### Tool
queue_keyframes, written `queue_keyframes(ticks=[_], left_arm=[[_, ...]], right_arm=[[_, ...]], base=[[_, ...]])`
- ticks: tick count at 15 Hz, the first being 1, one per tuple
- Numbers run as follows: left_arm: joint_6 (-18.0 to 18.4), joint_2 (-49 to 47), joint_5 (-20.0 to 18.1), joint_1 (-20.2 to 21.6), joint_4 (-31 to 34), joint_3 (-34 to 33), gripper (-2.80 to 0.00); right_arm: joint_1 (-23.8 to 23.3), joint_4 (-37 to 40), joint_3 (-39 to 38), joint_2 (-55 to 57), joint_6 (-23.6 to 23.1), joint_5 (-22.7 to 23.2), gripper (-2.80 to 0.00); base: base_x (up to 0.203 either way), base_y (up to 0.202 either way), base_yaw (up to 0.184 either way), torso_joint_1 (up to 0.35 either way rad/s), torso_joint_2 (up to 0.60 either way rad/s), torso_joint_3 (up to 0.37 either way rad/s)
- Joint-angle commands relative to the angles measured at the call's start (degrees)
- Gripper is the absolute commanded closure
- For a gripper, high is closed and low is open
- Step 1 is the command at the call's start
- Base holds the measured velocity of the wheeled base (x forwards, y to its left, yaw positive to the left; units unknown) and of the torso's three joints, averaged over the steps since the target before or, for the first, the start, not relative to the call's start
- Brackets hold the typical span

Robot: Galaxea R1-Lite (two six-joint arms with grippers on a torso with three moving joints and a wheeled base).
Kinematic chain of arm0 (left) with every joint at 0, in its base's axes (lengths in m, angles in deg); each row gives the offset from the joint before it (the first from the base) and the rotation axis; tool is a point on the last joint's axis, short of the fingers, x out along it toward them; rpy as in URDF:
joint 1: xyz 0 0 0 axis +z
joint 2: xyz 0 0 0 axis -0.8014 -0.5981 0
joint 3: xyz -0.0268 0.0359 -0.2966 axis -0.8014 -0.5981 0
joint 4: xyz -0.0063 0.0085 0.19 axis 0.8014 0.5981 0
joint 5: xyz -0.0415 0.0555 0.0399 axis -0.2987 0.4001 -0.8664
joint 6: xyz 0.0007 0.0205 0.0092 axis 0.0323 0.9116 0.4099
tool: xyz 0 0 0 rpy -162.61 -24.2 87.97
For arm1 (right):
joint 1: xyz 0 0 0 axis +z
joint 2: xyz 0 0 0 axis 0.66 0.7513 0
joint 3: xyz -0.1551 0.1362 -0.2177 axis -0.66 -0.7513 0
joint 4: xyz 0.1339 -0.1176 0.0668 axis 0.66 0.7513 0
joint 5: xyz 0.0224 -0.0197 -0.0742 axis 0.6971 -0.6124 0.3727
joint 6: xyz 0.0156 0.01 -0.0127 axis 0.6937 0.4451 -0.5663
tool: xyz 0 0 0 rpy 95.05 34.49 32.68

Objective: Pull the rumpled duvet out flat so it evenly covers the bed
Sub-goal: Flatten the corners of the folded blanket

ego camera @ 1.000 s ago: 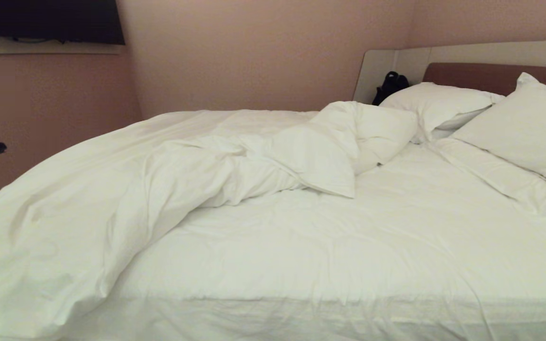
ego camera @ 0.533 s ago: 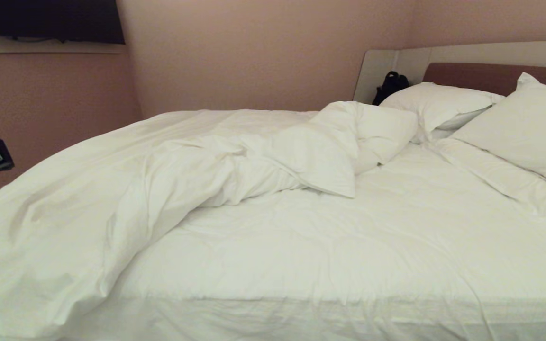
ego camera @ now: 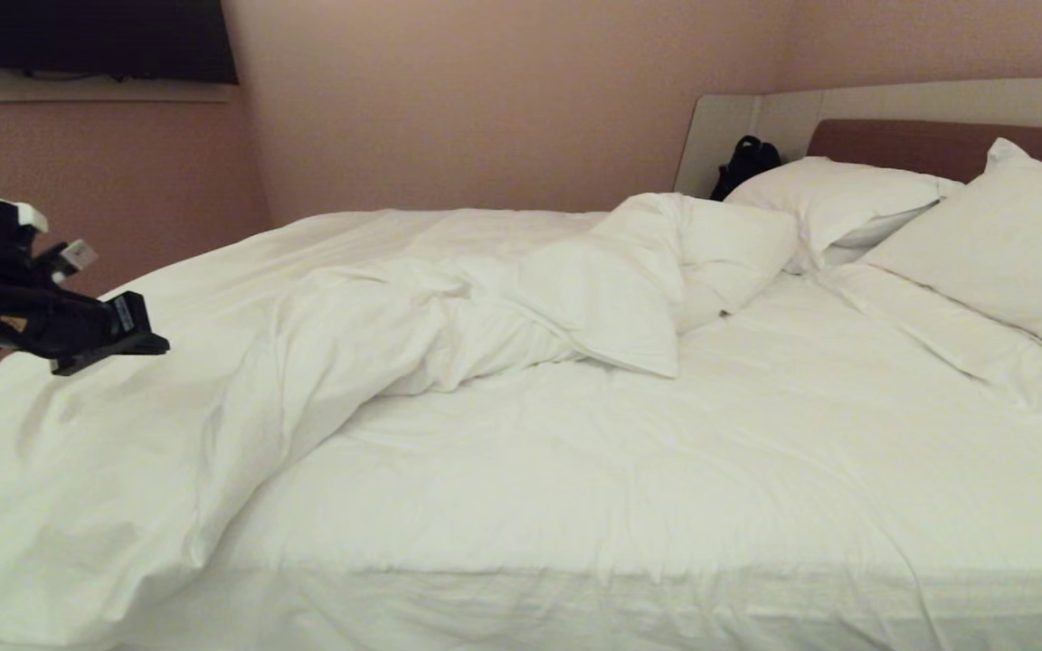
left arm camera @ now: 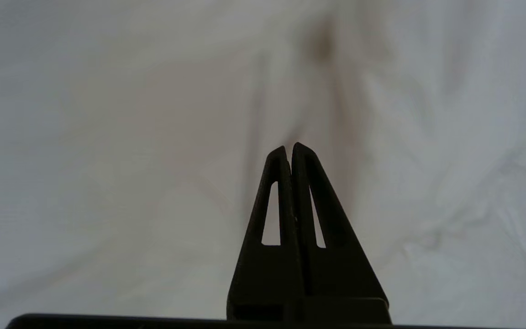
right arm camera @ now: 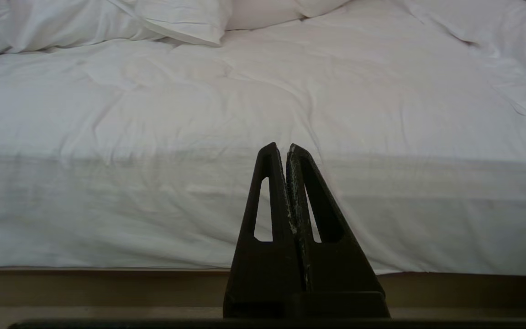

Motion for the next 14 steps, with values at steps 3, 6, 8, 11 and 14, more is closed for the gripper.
queue_keyframes(ticks=[3, 6, 8, 11, 14], left_arm=[[-2.7, 2.5, -0.2, -5.3, -0.1, -1.8, 0.0], [-7.9, 0.9, -0.2, -10.9, -0.6, 2.5, 0.0], [-8.4, -1.1, 0.0, -12.0, -0.6, 5.4, -2.8], [-8.3, -4.7, 2.0, -13.0, -0.4, 10.1, -2.8], [-7.6, -6.3, 6.0, -12.9, -1.1, 11.1, -2.8]], right_arm=[[0.0, 0.0, 0.0, 0.0, 0.0, 0.0, 0.0], [0.0, 0.0, 0.0, 0.0, 0.0, 0.0, 0.0], [0.0, 0.0, 0.0, 0.0, 0.0, 0.0, 0.0], [0.0, 0.0, 0.0, 0.0, 0.0, 0.0, 0.0], [0.0, 0.0, 0.0, 0.0, 0.0, 0.0, 0.0]], base=[[0.0, 0.0, 0.0, 0.0, 0.0, 0.0], [0.0, 0.0, 0.0, 0.0, 0.0, 0.0], [0.0, 0.0, 0.0, 0.0, 0.0, 0.0], [0.0, 0.0, 0.0, 0.0, 0.0, 0.0], [0.0, 0.0, 0.0, 0.0, 0.0, 0.0]])
